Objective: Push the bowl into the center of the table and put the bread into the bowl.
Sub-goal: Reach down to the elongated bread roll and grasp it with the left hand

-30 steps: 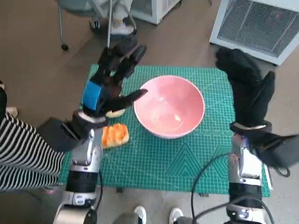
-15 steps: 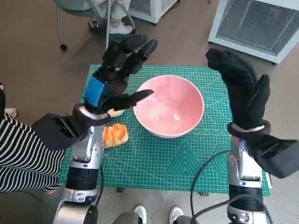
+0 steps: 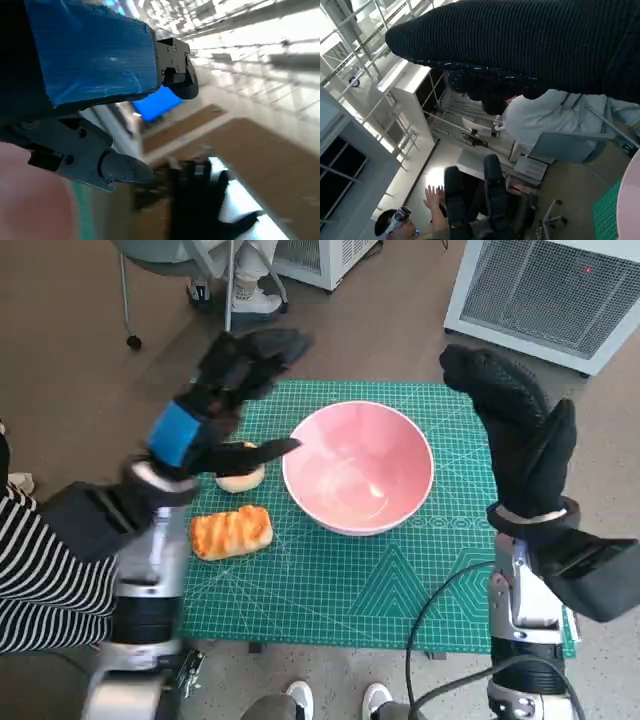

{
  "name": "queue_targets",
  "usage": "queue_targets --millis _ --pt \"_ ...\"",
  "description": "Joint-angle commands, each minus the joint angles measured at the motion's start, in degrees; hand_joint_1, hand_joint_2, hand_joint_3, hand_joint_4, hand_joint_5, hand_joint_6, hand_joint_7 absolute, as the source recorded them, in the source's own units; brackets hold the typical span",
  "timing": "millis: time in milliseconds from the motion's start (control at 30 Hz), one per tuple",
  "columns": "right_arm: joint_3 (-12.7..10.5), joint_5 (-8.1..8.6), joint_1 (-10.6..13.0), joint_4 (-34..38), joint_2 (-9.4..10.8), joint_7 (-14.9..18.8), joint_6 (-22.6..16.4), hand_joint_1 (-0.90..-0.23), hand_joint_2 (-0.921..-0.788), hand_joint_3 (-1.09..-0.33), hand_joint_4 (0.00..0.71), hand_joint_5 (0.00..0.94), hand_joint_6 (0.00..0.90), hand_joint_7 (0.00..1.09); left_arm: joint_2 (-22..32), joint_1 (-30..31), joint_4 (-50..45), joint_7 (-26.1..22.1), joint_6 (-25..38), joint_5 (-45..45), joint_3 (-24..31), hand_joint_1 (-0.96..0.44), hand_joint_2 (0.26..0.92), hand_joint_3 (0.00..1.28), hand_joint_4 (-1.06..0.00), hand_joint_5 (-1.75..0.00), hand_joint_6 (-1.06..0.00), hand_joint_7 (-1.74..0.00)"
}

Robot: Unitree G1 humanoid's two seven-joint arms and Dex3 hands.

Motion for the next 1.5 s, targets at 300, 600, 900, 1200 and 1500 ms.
queue_targets --millis 300,600,900,1200,1500 --pt "-0.05 -0.19 2.15 -1.46 0.62 -1.16 2.44 -0.717 -0.921 -0.69 0.196 0.006 0.199 0.29 15.94 3.73 -8.56 -7.03 11.05 2.43 1.81 -0.1 0.816 0.01 -0.34 -0.02 -0.24 -0.5" --pt "-0.42 0.16 1.98 -1.18 1.03 -1.66 2.75 -0.715 -0.921 -0.69 0.198 0.006 0.198 0.29 21.23 9.0 -13.96 -11.08 14.53 2.31 2.63 0.0 0.789 0.0 -0.35 0.0 -0.32 -0.39" --pt "-0.54 0.42 2.01 -1.37 1.63 -1.8 3.06 -0.714 -0.921 -0.69 0.2 0.005 0.195 0.3 25.98 14.14 -18.11 -13.48 16.77 6.65 1.0 0.08 0.791 0.0 -0.27 0.0 -0.39 -0.14" --pt "-0.52 0.73 2.41 -1.71 1.89 -1.69 3.06 -0.713 -0.921 -0.688 0.201 0.005 0.193 0.3 29.89 17.16 -23.33 -16.27 20.72 10.36 -0.94 0.15 0.795 0.0 -0.19 0.0 -0.37 -0.04" --pt "-0.85 1.45 2.28 -1.12 1.7 -1.2 3.28 -0.708 -0.921 -0.687 0.202 0.003 0.189 0.31 27.04 19.29 -23.47 -13.75 22.18 12.3 -3.57 0.12 0.796 0.0 -0.23 -0.01 -0.39 -0.02"
